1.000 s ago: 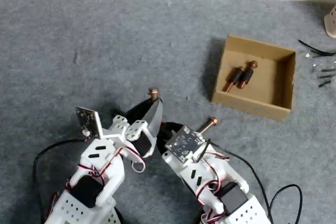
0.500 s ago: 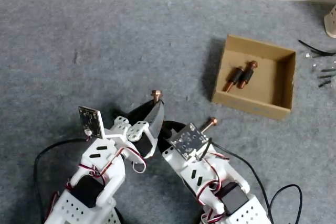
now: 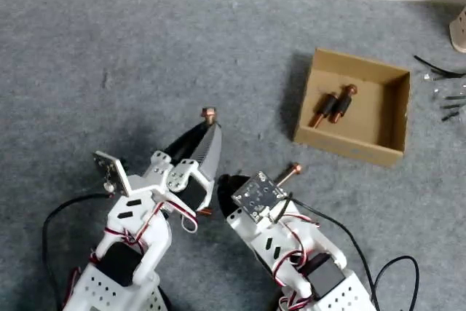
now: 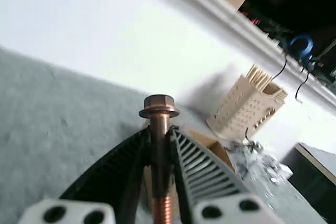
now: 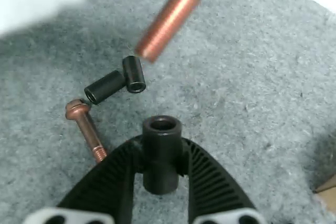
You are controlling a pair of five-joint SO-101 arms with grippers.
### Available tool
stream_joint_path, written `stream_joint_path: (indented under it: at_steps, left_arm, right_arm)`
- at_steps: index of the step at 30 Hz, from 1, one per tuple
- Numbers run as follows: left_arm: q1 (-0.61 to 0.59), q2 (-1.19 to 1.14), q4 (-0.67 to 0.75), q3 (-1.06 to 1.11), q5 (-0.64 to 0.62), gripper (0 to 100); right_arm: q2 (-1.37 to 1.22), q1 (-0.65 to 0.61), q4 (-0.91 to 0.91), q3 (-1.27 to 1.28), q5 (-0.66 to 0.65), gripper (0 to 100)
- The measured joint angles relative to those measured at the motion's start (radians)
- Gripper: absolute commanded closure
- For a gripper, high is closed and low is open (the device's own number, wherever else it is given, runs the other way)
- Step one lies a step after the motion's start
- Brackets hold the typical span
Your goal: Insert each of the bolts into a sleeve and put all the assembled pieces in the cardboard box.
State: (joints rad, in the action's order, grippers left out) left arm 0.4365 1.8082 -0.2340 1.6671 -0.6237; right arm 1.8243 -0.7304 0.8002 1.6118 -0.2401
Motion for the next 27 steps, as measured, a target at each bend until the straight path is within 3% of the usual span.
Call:
stream_joint_path:
  at_steps: [7,15,20,27]
  left_arm:
    - [-0.005,0.0,-0.026,-0.003,0.103,99]
    - [-0.006,0.0,-0.334,-0.055,0.138,99]
    - [-0.006,-0.064,-0.344,-0.058,0.141,99]
    - [-0.006,-0.46,-0.249,-0.183,0.141,99]
  right_arm:
    - [0.0,0.0,0.038,0.0,-0.006,99.3]
    - [0.0,0.186,0.038,0.0,-0.006,99.3]
    - [0.0,0.247,-0.018,0.023,-0.006,99.3]
    - [0.0,0.255,-0.091,0.055,-0.006,99.3]
